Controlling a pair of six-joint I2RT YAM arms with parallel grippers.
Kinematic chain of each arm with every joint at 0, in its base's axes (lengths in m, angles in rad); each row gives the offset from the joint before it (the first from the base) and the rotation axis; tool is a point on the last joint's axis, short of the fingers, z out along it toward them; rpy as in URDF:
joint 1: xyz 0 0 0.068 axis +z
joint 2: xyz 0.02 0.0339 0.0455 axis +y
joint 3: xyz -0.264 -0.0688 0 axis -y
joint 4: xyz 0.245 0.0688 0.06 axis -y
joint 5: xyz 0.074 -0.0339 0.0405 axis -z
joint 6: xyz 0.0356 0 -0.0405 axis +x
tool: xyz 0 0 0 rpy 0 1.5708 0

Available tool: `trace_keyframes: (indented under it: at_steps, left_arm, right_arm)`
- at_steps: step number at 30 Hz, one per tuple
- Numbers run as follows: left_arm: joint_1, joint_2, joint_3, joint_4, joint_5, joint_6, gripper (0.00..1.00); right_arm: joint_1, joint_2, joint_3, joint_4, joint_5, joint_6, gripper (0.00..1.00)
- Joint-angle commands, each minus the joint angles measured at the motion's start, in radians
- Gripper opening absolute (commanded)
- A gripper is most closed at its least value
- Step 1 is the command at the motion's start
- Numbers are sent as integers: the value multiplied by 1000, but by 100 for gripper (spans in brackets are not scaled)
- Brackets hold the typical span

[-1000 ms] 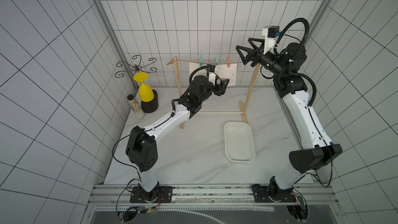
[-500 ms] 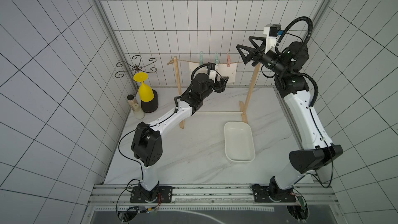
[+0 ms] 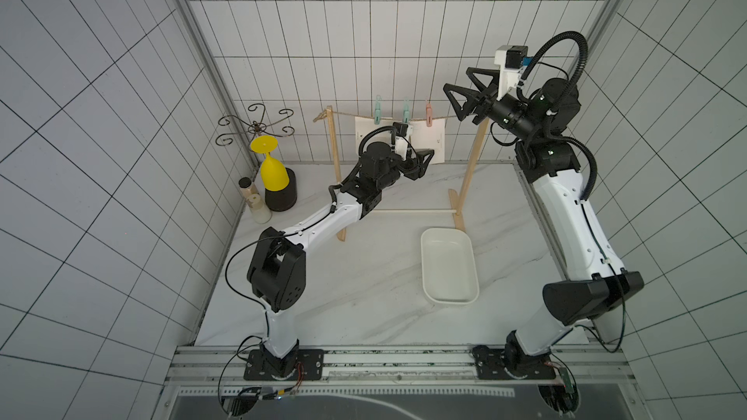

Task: Remove the postcards from the strings
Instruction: Pinch the postcard on the clothesline.

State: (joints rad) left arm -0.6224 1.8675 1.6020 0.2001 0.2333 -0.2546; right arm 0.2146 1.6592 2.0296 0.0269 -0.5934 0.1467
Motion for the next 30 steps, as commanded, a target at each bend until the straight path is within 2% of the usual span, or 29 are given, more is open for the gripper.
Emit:
trace_keyframes:
  at_steps: [1,13,20,24,27,30]
  left_arm:
    - [0,-28,-30,67,52,-33,62]
    - [0,-73,-94,175,43,-46,58]
    - [0,-71,-96,197,46,-52,50]
    - [0,-70,-98,199,49,-55,40]
    - [1,-70,-100,202,53,-60,22]
    - [4,-74,-103,203,57,-62,8]
  right_arm:
    - [-4,-32,-20,38,-20,4,93]
    - [-6,-43,-34,51,-29,8,93]
    - [-6,-37,-34,56,-35,16,93]
    - [-6,-16,-32,78,-45,32,93]
    - [-6,26,-8,84,-58,52,93]
    - [-6,76,36,74,-76,65,92]
